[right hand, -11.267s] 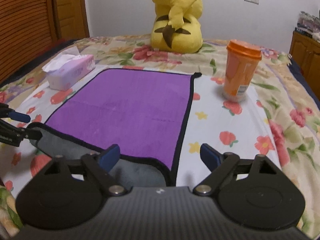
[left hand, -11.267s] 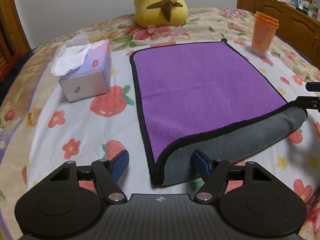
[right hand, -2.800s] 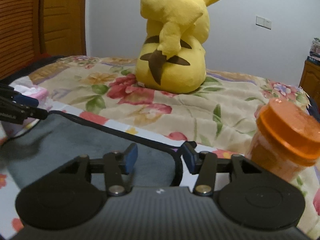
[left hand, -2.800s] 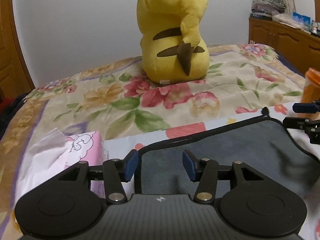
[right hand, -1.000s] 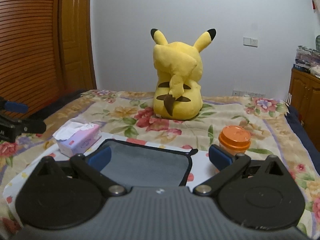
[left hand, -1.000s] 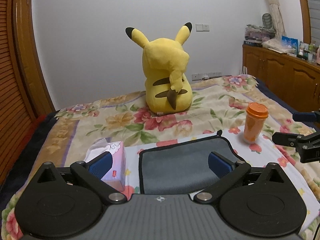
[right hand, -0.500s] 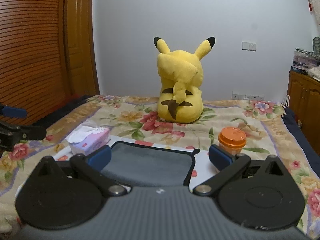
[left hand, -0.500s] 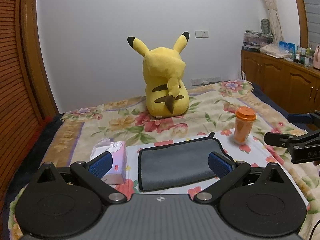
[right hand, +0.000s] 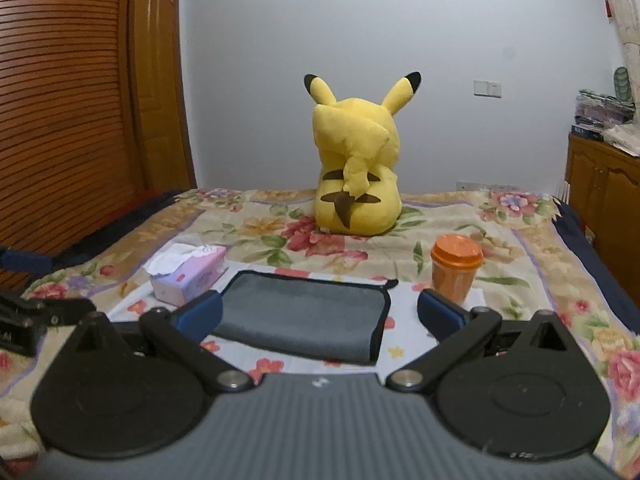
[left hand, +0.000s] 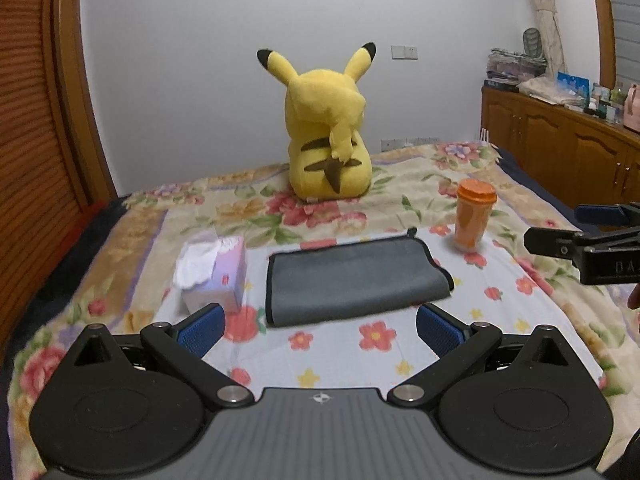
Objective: Fold towel
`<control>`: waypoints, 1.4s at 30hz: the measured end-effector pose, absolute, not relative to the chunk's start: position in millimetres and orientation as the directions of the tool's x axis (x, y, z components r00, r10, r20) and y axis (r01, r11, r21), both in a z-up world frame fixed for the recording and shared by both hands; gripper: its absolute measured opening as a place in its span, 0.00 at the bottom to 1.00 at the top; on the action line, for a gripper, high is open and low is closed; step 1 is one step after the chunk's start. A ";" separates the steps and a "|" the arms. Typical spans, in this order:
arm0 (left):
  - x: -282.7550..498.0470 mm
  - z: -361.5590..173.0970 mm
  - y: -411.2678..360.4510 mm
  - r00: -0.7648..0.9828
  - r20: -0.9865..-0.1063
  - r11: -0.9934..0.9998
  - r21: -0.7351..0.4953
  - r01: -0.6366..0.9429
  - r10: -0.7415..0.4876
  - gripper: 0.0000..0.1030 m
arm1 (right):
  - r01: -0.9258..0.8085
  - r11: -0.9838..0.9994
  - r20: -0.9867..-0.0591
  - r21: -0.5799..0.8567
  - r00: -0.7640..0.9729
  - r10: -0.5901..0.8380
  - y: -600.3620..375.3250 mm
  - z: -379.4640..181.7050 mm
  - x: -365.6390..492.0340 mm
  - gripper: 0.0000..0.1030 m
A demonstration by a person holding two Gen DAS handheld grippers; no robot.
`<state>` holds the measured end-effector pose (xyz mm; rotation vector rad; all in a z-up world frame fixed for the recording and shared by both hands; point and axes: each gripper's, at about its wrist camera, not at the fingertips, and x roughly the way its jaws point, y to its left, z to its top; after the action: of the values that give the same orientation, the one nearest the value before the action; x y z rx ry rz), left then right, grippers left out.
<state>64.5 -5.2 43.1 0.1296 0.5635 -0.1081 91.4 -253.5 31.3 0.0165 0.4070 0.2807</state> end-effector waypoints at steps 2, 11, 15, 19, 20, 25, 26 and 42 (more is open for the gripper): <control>58.5 36.4 -3.9 0.834 -0.547 0.988 0.084 0.133 -0.066 1.00 | -0.260 0.962 -0.395 0.079 0.878 0.269 -253.8 26.9 87.2 1.00; 44.0 10.4 1.7 0.810 -0.583 0.991 0.053 0.119 -0.066 1.00 | -0.238 0.968 -0.423 0.083 0.871 0.250 -254.6 10.0 68.5 1.00; 40.9 0.9 0.5 0.804 -0.591 0.992 0.051 0.113 -0.062 1.00 | -0.225 0.970 -0.436 0.096 0.866 0.244 -254.6 3.1 62.9 1.00; 39.9 -8.1 -0.6 0.803 -0.594 0.994 0.045 0.099 -0.053 1.00 | -0.217 0.972 -0.445 0.091 0.865 0.234 -251.8 -4.0 56.5 1.00; 40.5 -10.8 -1.7 0.802 -0.596 0.994 0.045 0.097 -0.051 1.00 | -0.215 0.972 -0.447 0.093 0.863 0.233 -251.7 -5.5 56.1 1.00; 42.7 -23.3 -8.6 0.803 -0.595 0.994 0.058 0.094 -0.041 1.00 | -0.211 0.973 -0.461 0.091 0.857 0.229 -249.4 -13.5 53.0 1.00; 43.2 -25.4 -9.0 0.801 -0.598 0.994 0.057 0.092 -0.040 1.00 | -0.211 0.974 -0.462 0.088 0.857 0.228 -249.2 -15.0 52.2 1.00; 37.8 -48.9 -12.2 0.785 -0.618 0.995 0.039 0.092 -0.048 1.00 | -0.201 0.976 -0.490 0.080 0.845 0.214 -244.3 -35.6 46.3 1.00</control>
<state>37.8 -12.2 -48.9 0.0681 0.6643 -0.0753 46.3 -244.3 -35.6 0.0263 0.5205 0.2188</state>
